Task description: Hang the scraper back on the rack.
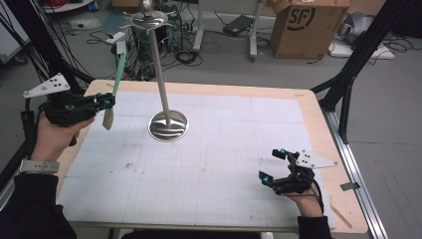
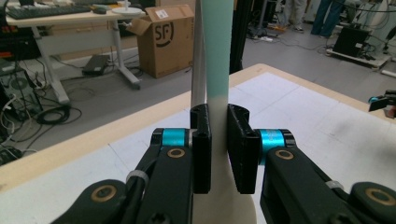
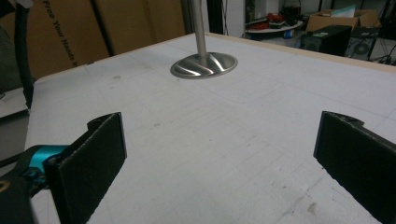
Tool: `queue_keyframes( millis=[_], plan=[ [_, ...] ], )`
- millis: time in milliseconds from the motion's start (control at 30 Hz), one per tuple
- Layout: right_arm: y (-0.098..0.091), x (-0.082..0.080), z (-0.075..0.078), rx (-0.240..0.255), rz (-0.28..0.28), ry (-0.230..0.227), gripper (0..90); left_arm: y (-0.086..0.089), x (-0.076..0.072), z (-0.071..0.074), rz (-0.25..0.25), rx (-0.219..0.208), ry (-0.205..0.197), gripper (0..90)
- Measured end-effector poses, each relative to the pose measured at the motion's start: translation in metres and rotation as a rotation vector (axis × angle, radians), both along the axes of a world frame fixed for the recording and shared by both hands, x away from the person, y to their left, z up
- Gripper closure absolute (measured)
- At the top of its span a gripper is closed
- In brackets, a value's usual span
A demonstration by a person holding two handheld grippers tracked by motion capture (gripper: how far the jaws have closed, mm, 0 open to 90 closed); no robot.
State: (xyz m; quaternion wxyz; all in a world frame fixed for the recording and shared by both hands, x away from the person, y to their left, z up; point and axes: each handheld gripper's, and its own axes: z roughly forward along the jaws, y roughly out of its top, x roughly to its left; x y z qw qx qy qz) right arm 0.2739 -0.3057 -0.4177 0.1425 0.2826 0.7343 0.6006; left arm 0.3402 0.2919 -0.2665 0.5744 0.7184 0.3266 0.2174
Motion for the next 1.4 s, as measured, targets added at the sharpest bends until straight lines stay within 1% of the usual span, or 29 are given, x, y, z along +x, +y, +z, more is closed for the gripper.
queue_keyframes(
  millis=[33,100,133,267,367,467,533,633,733,800,933,1033,1233,1267,1400],
  plan=[
    [0.000,0.000,0.000,0.005,-0.001,0.000,1.5,0.000,0.001,0.002,0.003,0.003,-0.005,80.5],
    [-0.001,0.000,0.000,0.006,-0.002,0.003,1.5,0.001,0.003,0.008,0.005,-0.006,-0.011,80.5],
    [-0.002,0.000,0.000,0.008,-0.007,0.000,1.5,0.001,0.004,0.010,0.005,-0.005,-0.011,80.5],
    [-0.002,0.000,0.000,0.009,-0.005,-0.001,1.5,0.001,0.006,0.022,0.011,0.005,-0.030,80.5],
    [-0.002,0.000,0.000,0.009,-0.005,0.000,1.5,0.001,0.007,0.029,0.014,0.000,-0.046,80.5],
    [-0.003,-0.001,0.000,0.011,-0.006,0.004,1.5,0.002,0.008,0.034,0.021,-0.015,-0.049,80.5],
    [-0.004,0.000,0.000,0.012,-0.008,-0.003,1.5,0.002,0.007,0.037,0.016,-0.021,-0.059,80.5],
    [-0.004,0.000,0.000,0.015,-0.011,0.003,1.5,0.002,0.008,0.039,0.024,-0.010,-0.059,80.5],
    [-0.004,0.001,-0.001,0.009,-0.007,0.004,1.5,0.001,0.011,0.042,0.023,-0.014,-0.062,80.5],
    [-0.004,0.001,-0.001,0.014,-0.008,0.007,1.5,-0.001,0.013,0.043,0.024,-0.012,-0.064,80.5],
    [-0.006,0.001,0.000,0.018,-0.010,0.000,1.5,-0.003,0.016,0.042,0.023,-0.012,-0.058,80.4],
    [-0.006,0.000,0.000,0.024,-0.012,0.005,1.5,-0.005,0.018,0.042,0.022,-0.007,-0.055,80.5],
    [-0.006,0.001,0.000,0.025,-0.010,0.006,1.5,-0.008,0.019,0.041,0.014,-0.024,-0.052,80.5],
    [-0.007,0.001,0.000,0.024,-0.011,0.002,1.5,-0.009,0.020,0.041,0.013,-0.018,-0.049,80.5],
    [-0.007,0.001,0.000,0.023,-0.011,-0.003,1.5,-0.010,0.021,0.040,0.015,-0.018,-0.045,80.4]
  ],
)
